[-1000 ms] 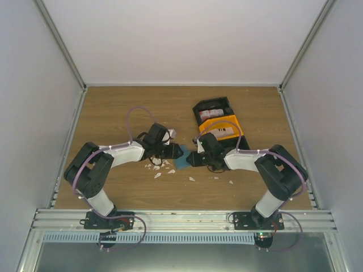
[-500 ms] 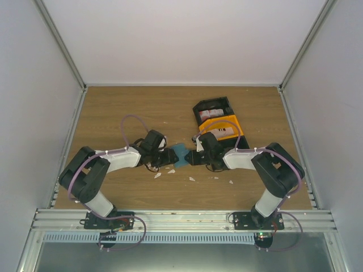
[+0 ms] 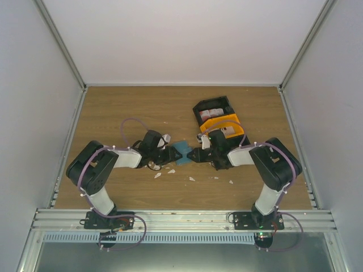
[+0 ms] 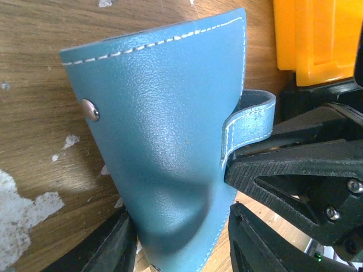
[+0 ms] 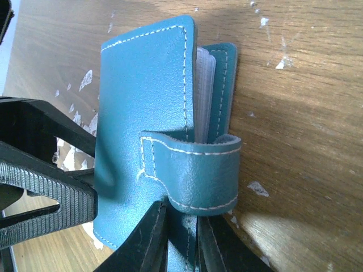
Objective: Put the credit cards into the card holder
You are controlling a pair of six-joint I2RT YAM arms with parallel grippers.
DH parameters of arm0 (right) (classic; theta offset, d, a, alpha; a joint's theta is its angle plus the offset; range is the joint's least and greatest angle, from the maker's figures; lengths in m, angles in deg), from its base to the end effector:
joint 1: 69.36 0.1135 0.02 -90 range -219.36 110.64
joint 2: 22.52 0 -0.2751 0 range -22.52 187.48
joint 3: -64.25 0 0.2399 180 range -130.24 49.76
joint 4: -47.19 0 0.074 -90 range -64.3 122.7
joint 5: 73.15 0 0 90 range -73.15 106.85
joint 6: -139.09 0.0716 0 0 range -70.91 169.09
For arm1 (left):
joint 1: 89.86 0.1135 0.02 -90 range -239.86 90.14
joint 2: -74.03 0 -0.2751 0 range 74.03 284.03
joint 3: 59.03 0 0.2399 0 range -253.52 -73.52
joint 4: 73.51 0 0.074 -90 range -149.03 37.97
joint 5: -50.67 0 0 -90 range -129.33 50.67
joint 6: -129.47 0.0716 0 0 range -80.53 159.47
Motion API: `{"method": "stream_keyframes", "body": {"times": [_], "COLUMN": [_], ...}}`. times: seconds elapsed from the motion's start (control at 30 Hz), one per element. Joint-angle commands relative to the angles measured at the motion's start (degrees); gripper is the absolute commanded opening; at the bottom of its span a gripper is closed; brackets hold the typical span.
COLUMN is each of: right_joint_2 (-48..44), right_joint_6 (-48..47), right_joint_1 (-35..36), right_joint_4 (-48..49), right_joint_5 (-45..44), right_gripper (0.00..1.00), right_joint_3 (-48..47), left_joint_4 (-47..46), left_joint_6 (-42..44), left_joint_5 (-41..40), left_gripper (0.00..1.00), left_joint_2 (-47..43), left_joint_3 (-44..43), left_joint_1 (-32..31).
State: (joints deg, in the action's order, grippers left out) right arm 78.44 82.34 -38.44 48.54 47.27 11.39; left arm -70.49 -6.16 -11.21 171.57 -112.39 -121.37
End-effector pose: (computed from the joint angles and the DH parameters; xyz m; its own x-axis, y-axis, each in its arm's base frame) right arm 0.2606 0.1984 0.1062 -0.9287 -0.0051 -0.3708 -0.2769 0.6748 0.6841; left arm 0.2563 -0.1967 0.1184 -0.9621 -0.1497 -0.2279 0.0661 0.6829 -0.7275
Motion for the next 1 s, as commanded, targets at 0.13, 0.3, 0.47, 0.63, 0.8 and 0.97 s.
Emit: {"method": "stream_keyframes", "body": {"times": [0.13, 0.3, 0.47, 0.63, 0.8, 0.97], "right_joint_2": [5.98, 5.12, 1.67, -6.52, -18.34, -29.61], "right_joint_6": [-3.46, -3.79, -4.43, -2.54, 3.16, 12.32], "right_joint_1": [0.07, 0.11, 0.11, -0.14, -0.19, -0.14], "right_joint_4": [-5.19, -5.03, -5.72, -5.67, -2.61, 5.54], "right_joint_5": [4.25, 5.27, 4.05, 1.40, -2.18, -2.11], "right_gripper": [0.13, 0.13, 0.15, 0.26, 0.47, 0.64], "right_joint_3": [1.55, 1.21, 1.40, 2.71, 7.04, 14.52], "left_joint_4": [-7.86, -7.64, -5.92, -3.16, -0.84, 1.10], "left_joint_6": [2.52, 5.22, 8.13, 9.35, 6.84, 1.92], "left_joint_5": [6.65, 6.72, 5.27, 5.16, 8.31, 12.80], "left_gripper": [0.45, 0.37, 0.16, 0.02, 0.01, 0.02], "left_joint_2": [3.93, 3.03, 0.69, -3.40, -10.67, -17.33], "left_joint_3": [2.63, 1.82, 1.46, 0.92, -0.10, -2.89], "left_joint_1": [-0.75, -0.71, -0.51, -0.31, 0.39, 1.33]}}
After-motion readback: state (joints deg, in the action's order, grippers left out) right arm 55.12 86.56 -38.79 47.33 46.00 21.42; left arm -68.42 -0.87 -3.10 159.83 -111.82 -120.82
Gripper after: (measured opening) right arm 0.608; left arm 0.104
